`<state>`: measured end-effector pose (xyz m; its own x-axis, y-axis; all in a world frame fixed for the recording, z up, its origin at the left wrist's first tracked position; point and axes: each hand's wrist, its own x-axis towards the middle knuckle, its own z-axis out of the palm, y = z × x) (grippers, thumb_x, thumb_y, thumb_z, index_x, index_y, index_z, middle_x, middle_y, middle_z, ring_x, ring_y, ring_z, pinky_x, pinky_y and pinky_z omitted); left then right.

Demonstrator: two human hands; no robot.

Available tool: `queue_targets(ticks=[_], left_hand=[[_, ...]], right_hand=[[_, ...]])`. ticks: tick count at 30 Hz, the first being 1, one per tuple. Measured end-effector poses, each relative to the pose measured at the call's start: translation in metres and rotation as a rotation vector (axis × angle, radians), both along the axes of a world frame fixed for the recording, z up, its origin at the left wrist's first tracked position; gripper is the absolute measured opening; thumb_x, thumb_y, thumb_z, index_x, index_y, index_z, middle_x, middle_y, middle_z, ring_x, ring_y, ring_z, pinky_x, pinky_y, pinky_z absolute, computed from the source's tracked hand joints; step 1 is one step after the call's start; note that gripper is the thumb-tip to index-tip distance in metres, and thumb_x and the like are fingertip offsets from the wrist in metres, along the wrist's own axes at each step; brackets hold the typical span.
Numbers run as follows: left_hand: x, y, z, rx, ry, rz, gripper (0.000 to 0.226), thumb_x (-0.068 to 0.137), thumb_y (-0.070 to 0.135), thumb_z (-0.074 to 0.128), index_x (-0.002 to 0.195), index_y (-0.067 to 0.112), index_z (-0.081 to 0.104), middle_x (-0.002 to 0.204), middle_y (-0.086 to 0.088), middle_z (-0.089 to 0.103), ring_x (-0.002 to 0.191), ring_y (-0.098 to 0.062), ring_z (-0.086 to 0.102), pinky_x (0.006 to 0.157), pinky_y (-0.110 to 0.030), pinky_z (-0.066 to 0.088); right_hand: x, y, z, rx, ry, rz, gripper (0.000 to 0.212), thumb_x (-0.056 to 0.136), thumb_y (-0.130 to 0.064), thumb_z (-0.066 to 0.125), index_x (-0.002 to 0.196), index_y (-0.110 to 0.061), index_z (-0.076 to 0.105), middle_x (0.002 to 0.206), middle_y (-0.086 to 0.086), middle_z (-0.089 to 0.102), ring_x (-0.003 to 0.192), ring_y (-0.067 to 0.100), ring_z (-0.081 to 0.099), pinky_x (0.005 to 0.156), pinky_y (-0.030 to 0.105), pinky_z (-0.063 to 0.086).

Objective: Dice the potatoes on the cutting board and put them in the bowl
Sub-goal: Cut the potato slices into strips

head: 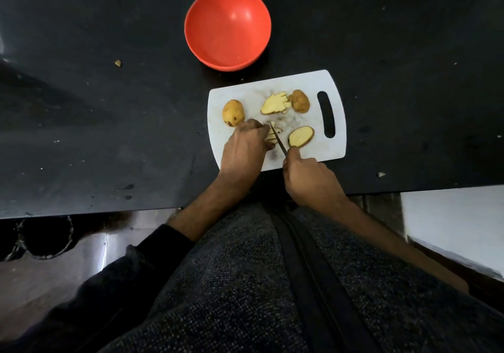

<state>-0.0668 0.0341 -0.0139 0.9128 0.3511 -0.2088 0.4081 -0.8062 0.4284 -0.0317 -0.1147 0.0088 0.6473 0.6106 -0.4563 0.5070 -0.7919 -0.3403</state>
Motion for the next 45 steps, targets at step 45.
queue_targets(ticks=[45], left_hand=[[-0.006,0.003,-0.011,0.118,-0.062,0.003,0.009,0.087,0.011,0.066,0.079,0.011,0.067,0.084,-0.004,0.066,0.075,-0.027,0.064,0.053,-0.033,0.043]], right_hand=[[-0.002,-0.006,0.0,0.031,0.052,-0.012,0.011,0.103,-0.026,0.034,0.103,-0.015,0.034,0.08,0.011,0.058,0.078,0.042,0.061,0.058,0.039,0.035]])
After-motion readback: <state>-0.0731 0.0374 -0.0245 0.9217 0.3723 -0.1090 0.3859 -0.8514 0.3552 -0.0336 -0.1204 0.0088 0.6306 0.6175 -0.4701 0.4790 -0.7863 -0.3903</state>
